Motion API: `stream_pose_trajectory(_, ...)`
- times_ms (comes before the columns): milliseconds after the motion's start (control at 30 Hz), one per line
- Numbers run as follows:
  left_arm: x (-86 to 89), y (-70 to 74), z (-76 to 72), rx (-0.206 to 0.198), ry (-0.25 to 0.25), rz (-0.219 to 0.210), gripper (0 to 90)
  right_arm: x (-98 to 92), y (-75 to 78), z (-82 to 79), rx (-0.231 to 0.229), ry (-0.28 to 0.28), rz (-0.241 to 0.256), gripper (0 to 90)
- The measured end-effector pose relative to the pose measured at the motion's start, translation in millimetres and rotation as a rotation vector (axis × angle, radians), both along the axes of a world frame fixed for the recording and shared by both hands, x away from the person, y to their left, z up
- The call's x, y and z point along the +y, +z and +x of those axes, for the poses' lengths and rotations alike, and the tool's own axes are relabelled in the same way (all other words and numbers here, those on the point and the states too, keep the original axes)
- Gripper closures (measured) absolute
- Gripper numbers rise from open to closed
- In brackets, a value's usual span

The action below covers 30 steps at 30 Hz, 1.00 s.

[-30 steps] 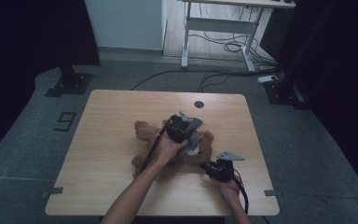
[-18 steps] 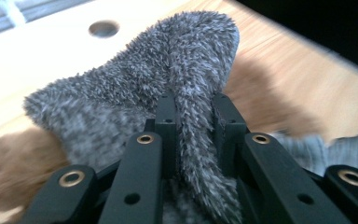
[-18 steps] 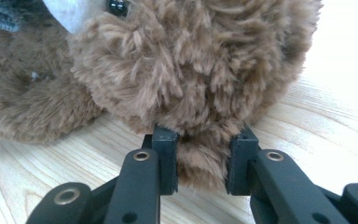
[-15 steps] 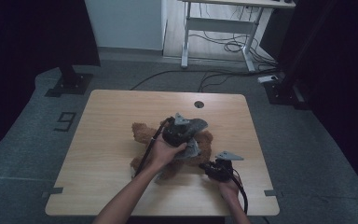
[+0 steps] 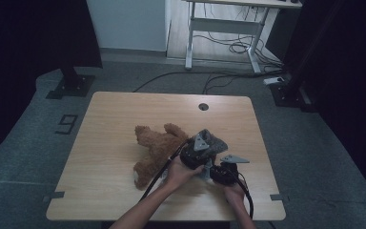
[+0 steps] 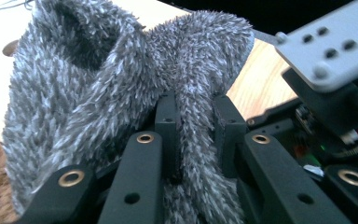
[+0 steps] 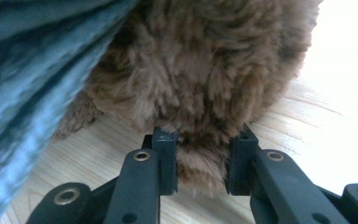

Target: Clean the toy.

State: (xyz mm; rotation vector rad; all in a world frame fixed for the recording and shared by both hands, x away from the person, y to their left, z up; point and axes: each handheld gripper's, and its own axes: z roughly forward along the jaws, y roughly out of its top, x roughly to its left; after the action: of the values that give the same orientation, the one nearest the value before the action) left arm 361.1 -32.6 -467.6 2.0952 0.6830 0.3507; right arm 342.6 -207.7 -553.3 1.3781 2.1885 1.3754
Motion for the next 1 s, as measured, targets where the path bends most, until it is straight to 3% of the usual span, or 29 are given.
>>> stream_pose_trajectory(467, 27.2, 10.7, 0.9, 0.009, 0.0, -0.039, 75.6, -1.1, 0.2, 1.1, 0.013, 0.001, 0.033, 71.3)
stream_pose_trajectory(567, 39.6, 17.1, -0.8, -0.034, 0.04, -0.037, 75.5, -1.7, 0.4, 1.3, 0.015, -0.003, 0.034, 71.3)
stream_pose_trajectory(600, 45.7, 19.1, 0.3, -0.033, 0.06, -0.042, 75.4, -1.9, 0.4, 1.3, 0.017, -0.006, 0.036, 71.3)
stream_pose_trajectory(667, 59.6, 19.5, 4.6, -0.038, 0.115, -0.014, 75.5, -2.6, 0.2, 1.5, 0.026, -0.009, 0.042, 71.4)
stream_pose_trajectory(733, 75.3, 12.2, 10.0, -0.018, 0.152, 0.012, 75.6, -3.3, -0.3, 1.8, 0.03, -0.012, 0.049, 71.4)
stream_pose_trajectory(833, 97.0, 4.8, 11.5, 0.044, 0.156, -0.081, 75.7, -2.8, -0.2, 1.9, 0.024, -0.007, 0.047, 71.4)
stream_pose_trajectory(933, 95.8, 10.1, 1.1, 0.028, 0.132, -0.101, 75.7, -2.3, -0.1, 1.9, 0.023, -0.007, 0.039, 71.4)
stream_pose_trajectory(1000, 87.0, 15.2, -10.4, 0.016, 0.083, -0.126, 75.7, -2.6, 0.0, 1.7, 0.025, -0.008, 0.04, 71.4)
